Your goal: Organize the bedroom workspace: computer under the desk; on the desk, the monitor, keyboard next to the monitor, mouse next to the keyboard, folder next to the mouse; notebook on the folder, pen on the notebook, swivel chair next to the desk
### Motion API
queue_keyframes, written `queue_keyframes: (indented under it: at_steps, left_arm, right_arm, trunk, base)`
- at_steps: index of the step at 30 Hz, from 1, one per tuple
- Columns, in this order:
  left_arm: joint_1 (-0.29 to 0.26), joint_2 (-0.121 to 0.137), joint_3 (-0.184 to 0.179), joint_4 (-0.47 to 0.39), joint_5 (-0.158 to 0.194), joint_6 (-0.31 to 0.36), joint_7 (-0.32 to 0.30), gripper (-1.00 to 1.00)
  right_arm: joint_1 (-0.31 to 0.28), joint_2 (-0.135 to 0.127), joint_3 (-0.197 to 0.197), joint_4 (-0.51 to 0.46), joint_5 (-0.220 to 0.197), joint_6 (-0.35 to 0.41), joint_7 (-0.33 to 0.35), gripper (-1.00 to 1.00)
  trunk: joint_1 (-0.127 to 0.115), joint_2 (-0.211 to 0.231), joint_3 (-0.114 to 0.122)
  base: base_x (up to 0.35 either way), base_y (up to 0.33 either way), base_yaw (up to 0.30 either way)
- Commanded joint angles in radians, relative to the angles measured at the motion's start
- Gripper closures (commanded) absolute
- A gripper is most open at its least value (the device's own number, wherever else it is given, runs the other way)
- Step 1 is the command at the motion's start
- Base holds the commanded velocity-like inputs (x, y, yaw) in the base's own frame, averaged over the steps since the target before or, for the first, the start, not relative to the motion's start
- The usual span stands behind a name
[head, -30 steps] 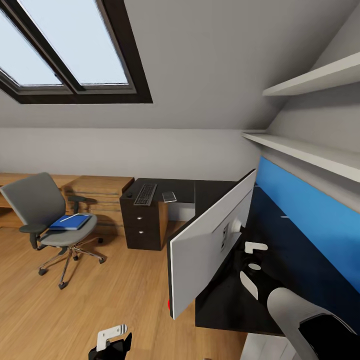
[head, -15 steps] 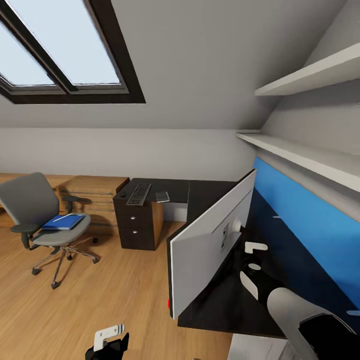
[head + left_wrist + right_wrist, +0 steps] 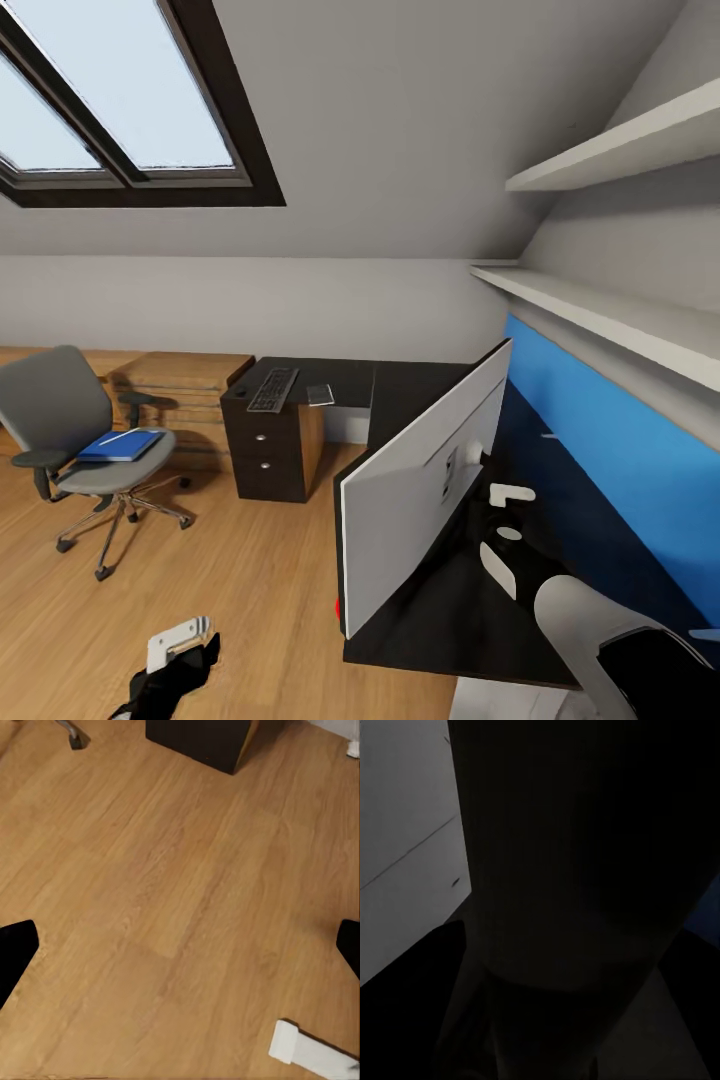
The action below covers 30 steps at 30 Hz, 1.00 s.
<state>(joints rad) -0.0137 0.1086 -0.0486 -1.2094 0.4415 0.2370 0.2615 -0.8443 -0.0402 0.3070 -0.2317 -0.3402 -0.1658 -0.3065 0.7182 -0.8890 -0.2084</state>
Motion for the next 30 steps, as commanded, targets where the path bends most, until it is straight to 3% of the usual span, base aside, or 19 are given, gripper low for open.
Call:
queue_keyframes:
  at_steps: [1,2,3,5,10,16,30]
  left_arm:
    - [-0.01,0.014,0.007,-0.032,0.01,0.054,0.04,-1.0]
    - [-0.064,0.033,0.017,-0.077,0.012,0.162,0.084,-1.0]
    - [-0.084,0.036,0.018,-0.084,0.013,0.191,0.091,-1.0]
    - [-0.178,0.042,0.024,-0.101,0.017,0.313,0.106,-1.0]
    - [-0.31,0.041,0.046,-0.11,0.037,0.481,0.114,-1.0]
    - [-0.331,0.037,0.06,-0.084,0.058,0.508,0.113,-1.0]
    - [-0.333,0.036,0.062,-0.049,0.06,0.51,0.113,-1.0]
  right_arm:
    - [-0.001,-0.001,0.014,0.002,-0.015,-0.006,-0.003,1.0]
    - [-0.001,-0.001,0.014,0.002,-0.014,-0.006,-0.003,1.0]
    - [-0.001,-0.001,0.014,0.001,-0.014,-0.006,-0.003,1.0]
    - [-0.001,-0.001,0.014,0.001,-0.014,-0.006,-0.003,1.0]
    - [-0.001,-0.001,0.014,-0.001,-0.014,-0.006,-0.003,1.0]
    - [-0.001,-0.001,0.015,-0.002,-0.013,-0.006,-0.003,1.0]
    - [-0.001,-0.001,0.015,-0.001,-0.013,-0.006,-0.003,1.0]
  trunk:
    - [0.0,-0.001,-0.002]
    - [0.0,-0.001,-0.002]
    - [0.0,-0.001,-0.002]
    - [0.0,-0.001,-0.002]
    - [0.0,-0.001,-0.002]
    - [0.0,-0.001,-0.002]
    - [0.0,-0.001,-0.002]
  base:
    - [0.0,0.0,0.0]
    - [0.0,0.0,0.0]
    - [0.0,0.0,0.0]
    - [0.0,0.0,0.0]
    - [0.0,0.0,0.0]
    - [0.0,0.0,0.0]
    - [0.0,0.0,0.0]
